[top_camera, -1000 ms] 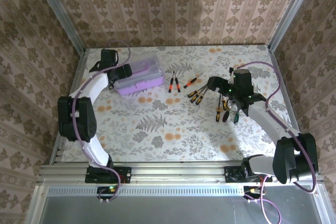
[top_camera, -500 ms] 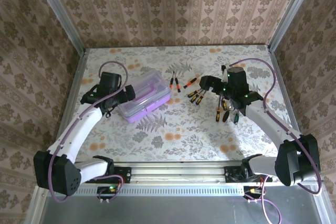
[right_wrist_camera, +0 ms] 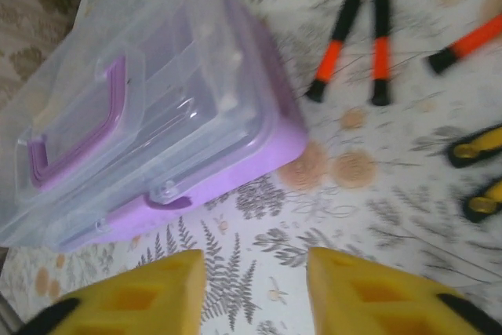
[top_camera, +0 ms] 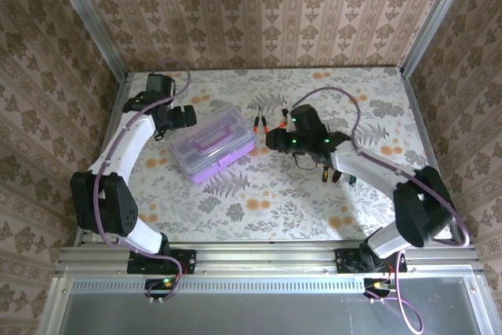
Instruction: Pack the tool kit
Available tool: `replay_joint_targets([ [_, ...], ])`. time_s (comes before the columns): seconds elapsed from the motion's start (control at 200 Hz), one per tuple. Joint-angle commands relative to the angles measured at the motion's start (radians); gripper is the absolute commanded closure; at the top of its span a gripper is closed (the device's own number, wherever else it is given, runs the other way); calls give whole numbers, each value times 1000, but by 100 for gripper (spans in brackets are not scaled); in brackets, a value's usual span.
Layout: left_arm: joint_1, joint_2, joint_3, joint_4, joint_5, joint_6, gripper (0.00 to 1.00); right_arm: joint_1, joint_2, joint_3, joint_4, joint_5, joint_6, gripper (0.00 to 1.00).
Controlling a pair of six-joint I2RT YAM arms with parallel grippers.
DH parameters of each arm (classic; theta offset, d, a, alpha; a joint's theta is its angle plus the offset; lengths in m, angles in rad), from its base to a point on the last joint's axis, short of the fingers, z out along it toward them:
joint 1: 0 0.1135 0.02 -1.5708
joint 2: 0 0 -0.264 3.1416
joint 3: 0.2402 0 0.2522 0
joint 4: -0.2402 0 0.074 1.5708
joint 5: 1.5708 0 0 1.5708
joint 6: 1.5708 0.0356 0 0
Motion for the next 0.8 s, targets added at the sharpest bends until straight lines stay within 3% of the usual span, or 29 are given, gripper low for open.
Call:
replay_joint_targets([
  [0.0, 23, 18, -39, 83, 166, -27, 0, 49, 127, 93, -9, 24, 40, 86],
  [0.095, 26, -1, -117, 157, 183, -51, 0, 78, 237, 193, -50, 22, 33, 100],
  [0.345, 28, -77, -293, 223, 233, -94, 0, 87, 415, 371, -88, 73, 11, 100],
  [0.565, 23, -310, -497, 248, 262, -157, 0, 87, 568, 589, -167, 11, -26, 89],
  [0.795, -41, -486, -591, 233, 341, -223, 0, 88, 603, 653, -182, -65, -28, 75],
])
